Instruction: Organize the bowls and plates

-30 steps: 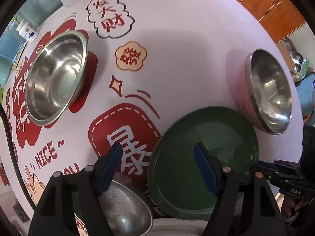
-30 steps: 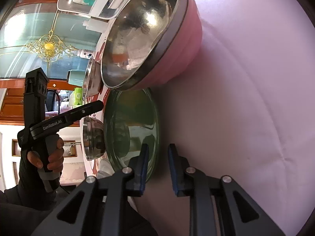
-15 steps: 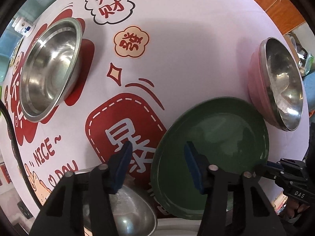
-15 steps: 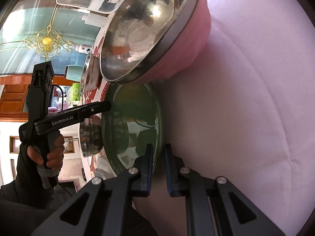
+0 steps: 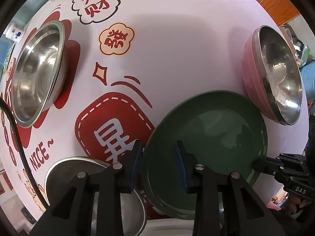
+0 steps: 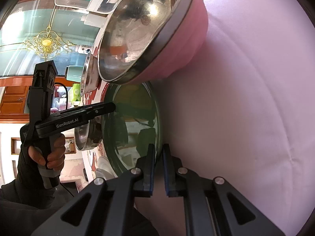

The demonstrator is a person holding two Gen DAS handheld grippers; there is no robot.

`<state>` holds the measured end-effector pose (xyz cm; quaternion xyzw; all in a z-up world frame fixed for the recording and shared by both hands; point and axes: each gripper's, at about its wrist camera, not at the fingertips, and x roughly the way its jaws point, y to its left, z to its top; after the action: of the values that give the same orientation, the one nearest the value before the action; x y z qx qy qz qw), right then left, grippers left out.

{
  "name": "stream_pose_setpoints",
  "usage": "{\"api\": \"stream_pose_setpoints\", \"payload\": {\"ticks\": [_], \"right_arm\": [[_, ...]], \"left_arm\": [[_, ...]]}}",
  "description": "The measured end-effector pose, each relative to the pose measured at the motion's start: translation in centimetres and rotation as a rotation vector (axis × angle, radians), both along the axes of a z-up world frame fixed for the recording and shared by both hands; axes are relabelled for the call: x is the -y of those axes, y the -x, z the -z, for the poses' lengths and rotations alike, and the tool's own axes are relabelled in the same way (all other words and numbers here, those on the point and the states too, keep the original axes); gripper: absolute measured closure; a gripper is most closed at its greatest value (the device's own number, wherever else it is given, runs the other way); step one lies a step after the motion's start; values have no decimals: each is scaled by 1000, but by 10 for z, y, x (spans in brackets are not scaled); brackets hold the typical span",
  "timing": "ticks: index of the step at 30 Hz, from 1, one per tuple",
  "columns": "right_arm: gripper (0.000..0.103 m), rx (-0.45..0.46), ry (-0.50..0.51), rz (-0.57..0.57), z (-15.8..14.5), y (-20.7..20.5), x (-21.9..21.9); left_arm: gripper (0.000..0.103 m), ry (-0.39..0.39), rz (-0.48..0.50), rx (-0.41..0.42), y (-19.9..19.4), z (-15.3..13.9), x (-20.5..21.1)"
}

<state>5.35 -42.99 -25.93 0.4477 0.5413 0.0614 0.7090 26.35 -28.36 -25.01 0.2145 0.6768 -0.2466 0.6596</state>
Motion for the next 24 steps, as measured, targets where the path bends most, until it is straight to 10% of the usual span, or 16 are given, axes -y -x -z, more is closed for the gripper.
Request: {"api": "stream_pose_setpoints", "payload": {"ticks": [24], "right_arm": [[96, -7, -28, -27, -7, 11, -1]], "left_arm": [[73, 45, -51, 6, 9, -26, -31]]}}
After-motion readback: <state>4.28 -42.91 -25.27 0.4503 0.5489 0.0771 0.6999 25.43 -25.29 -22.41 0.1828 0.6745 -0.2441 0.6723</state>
